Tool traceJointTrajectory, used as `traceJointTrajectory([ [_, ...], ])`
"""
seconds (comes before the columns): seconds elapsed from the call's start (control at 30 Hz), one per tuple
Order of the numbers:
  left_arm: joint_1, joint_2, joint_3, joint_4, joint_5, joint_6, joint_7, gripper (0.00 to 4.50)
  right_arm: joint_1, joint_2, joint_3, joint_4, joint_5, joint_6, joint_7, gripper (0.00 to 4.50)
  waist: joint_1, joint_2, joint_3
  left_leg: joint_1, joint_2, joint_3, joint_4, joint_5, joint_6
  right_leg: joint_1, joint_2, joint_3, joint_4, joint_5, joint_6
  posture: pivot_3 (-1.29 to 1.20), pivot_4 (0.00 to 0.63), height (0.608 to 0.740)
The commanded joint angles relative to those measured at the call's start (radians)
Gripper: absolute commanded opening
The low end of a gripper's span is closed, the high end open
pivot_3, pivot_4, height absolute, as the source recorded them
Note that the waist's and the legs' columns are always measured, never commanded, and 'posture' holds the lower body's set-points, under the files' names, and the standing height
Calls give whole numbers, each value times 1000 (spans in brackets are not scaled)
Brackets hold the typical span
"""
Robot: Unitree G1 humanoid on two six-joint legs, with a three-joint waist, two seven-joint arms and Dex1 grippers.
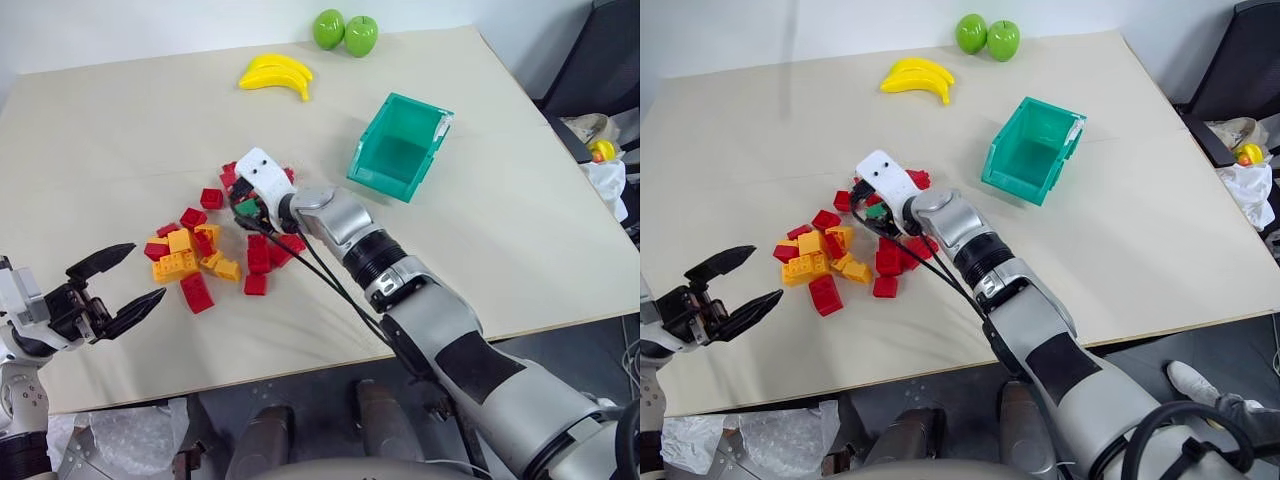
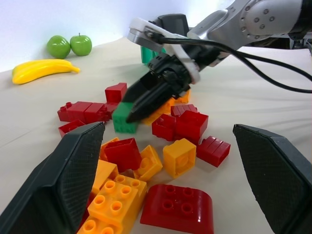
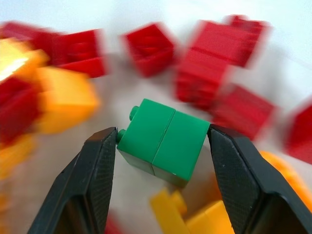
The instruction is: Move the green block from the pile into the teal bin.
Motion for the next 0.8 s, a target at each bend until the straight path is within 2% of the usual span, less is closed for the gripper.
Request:
traceJointTrajectory([
  [0.03,4,-2,15,-12,-7,-20,5,4500,46,55,7,-199,50,47,98,2512,3,0,0,0,0,0,0,0,0,0,0,0,0,0,0,0,150,740],
  [0.13,7,-4,12,-16,-8,-21,7,4500,90,9,3,-342,87,89,158,2512,5,0,0,0,0,-1,0,0,0,0,0,0,0,0,0,0,150,740],
  [0.3,3,-13,-15,-38,-6,-12,6,4500,197,-163,-8,-642,147,160,279,2512,13,0,0,0,0,-1,0,0,0,0,0,-1,-1,0,0,0,150,740],
  [0.43,-16,-21,-75,-90,7,5,21,4500,263,-320,-52,-789,156,158,319,2512,31,0,0,-1,-1,0,1,0,0,0,-1,-1,-3,0,0,0,150,740],
  [0.63,-103,-56,-242,-202,60,69,109,4500,335,-646,-168,-850,81,132,277,2512,63,-1,0,-1,-3,1,3,-1,1,1,-1,-1,-6,0,1,0,150,740],
  [0.8,-215,-61,-361,-209,108,125,146,4500,318,-778,-234,-763,32,96,204,2512,54,0,0,-1,0,4,2,-1,1,0,0,1,-7,0,1,0,150,740],
])
